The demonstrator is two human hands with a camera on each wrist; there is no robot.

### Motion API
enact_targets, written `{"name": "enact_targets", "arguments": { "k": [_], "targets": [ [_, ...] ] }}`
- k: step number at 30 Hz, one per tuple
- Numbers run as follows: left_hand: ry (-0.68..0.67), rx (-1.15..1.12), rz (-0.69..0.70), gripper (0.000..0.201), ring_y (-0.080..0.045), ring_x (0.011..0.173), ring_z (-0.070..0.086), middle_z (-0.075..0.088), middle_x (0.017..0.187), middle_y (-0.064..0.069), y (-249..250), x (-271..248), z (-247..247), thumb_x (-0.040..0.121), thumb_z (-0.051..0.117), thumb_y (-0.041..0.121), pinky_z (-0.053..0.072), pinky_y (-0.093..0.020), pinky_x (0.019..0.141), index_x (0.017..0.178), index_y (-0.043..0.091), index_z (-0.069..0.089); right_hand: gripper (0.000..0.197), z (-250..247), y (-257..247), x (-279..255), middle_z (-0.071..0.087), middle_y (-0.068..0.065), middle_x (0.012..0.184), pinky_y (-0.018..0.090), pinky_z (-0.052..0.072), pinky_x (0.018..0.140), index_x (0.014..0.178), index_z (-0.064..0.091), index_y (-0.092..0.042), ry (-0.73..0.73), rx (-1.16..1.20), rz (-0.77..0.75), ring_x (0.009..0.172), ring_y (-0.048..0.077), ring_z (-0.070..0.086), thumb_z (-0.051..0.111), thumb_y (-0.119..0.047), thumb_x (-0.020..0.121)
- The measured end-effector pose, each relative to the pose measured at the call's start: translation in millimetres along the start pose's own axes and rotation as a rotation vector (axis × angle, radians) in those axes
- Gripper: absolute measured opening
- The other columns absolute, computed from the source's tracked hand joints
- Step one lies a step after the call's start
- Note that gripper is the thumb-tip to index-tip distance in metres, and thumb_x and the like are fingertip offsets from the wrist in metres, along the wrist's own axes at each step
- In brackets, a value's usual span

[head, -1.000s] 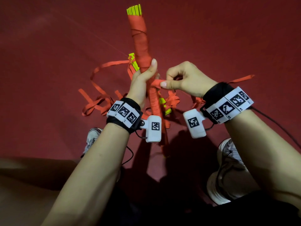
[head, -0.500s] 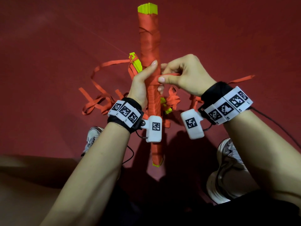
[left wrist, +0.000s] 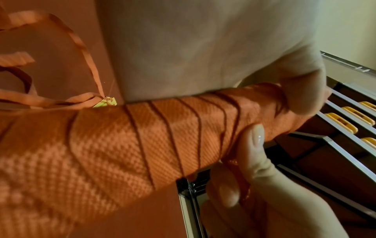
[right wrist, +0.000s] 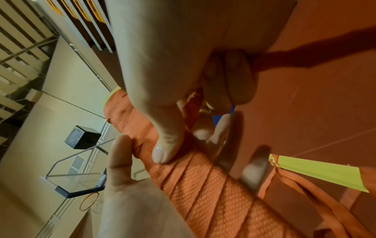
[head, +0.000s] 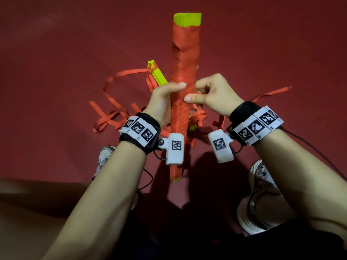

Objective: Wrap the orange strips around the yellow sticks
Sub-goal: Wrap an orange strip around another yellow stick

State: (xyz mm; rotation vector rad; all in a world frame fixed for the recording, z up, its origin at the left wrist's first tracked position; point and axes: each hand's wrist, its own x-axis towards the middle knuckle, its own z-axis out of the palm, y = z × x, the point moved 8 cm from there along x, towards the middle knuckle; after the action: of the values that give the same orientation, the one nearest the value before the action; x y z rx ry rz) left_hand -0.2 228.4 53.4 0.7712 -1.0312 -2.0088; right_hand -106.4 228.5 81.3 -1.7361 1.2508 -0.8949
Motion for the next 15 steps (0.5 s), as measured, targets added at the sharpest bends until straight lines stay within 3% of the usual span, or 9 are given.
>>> {"name": "enact_targets", "arguments": {
  "k": [2, 3, 5, 8, 10, 13, 15],
  "targets": [
    [0.111, 0.009, 0.032, 0.028, -0.036, 0.087, 0.061, 0.067, 0.095, -0.021, 7, 0, -1, 0.075, 0.061, 0.023, 0.051, -0.043, 0.08, 0.092, 0.011, 0.079, 0.048, -6, 2, 1, 0.058, 0.012, 0.053, 0.028, 0.038, 0.056, 0.06, 0.061, -0.004, 0.074, -0.053, 0.011, 0.051, 0.007, 0.047, 0.084, -0.043, 0.075],
    [0.176, 0.045, 0.054, 0.023, -0.031, 0.079, 0.064, 0.069, 0.086, -0.015, 9, 0, -4, 0.078, 0.061, 0.025, 0.053, -0.039, 0.076, 0.086, 0.011, 0.078, 0.048, -8, 3, 1, 0.054, 0.005, 0.049, 0.027, 0.036, 0.055, 0.057, 0.058, -0.009, 0.126, -0.085, 0.018, 0.049, 0.005, 0.042, 0.085, -0.044, 0.074],
    [0.299, 0.126, 0.115, 0.021, -0.023, 0.074, 0.065, 0.067, 0.079, -0.008, 12, 1, -14, 0.083, 0.068, 0.033, 0.054, -0.035, 0.073, 0.088, 0.012, 0.07, 0.047, -8, 3, -1, 0.045, -0.007, 0.047, 0.023, 0.032, 0.052, 0.056, 0.054, -0.016, 0.221, -0.156, 0.034, 0.047, 0.005, 0.035, 0.086, -0.046, 0.073],
    [0.447, 0.212, 0.213, 0.023, -0.018, 0.072, 0.061, 0.061, 0.077, -0.003, 15, -2, -24, 0.093, 0.07, 0.034, 0.053, -0.028, 0.067, 0.087, 0.013, 0.065, 0.036, -2, 5, -3, 0.059, -0.005, 0.051, 0.024, 0.041, 0.054, 0.065, 0.066, -0.015, 0.255, -0.186, 0.053, 0.046, 0.008, 0.049, 0.079, -0.043, 0.082],
    [0.488, 0.199, 0.253, 0.027, -0.021, 0.066, 0.058, 0.056, 0.072, -0.004, 17, -3, -24, 0.094, 0.069, 0.038, 0.052, -0.031, 0.064, 0.086, 0.014, 0.063, 0.026, 0, 5, -2, 0.067, -0.002, 0.056, 0.02, 0.043, 0.057, 0.075, 0.073, -0.014, 0.198, -0.167, 0.056, 0.048, 0.01, 0.058, 0.073, -0.035, 0.09],
    [0.52, 0.151, 0.23, 0.046, -0.03, 0.078, 0.06, 0.061, 0.081, -0.01, 18, -4, -30, 0.081, 0.073, 0.057, 0.053, -0.051, 0.08, 0.091, 0.013, 0.066, 0.014, -2, -1, -1, 0.071, -0.001, 0.061, 0.017, 0.043, 0.054, 0.083, 0.072, -0.014, 0.178, -0.146, 0.027, 0.045, 0.011, 0.058, 0.068, -0.023, 0.093],
    [0.515, 0.12, 0.193, 0.067, -0.035, 0.084, 0.058, 0.06, 0.086, -0.015, 18, -2, -36, 0.072, 0.076, 0.07, 0.05, -0.056, 0.084, 0.095, 0.008, 0.065, 0.009, -5, -6, 0, 0.072, 0.0, 0.063, 0.019, 0.043, 0.053, 0.084, 0.069, -0.015, 0.183, -0.106, -0.003, 0.046, 0.008, 0.057, 0.066, -0.018, 0.093]
  ]
}}
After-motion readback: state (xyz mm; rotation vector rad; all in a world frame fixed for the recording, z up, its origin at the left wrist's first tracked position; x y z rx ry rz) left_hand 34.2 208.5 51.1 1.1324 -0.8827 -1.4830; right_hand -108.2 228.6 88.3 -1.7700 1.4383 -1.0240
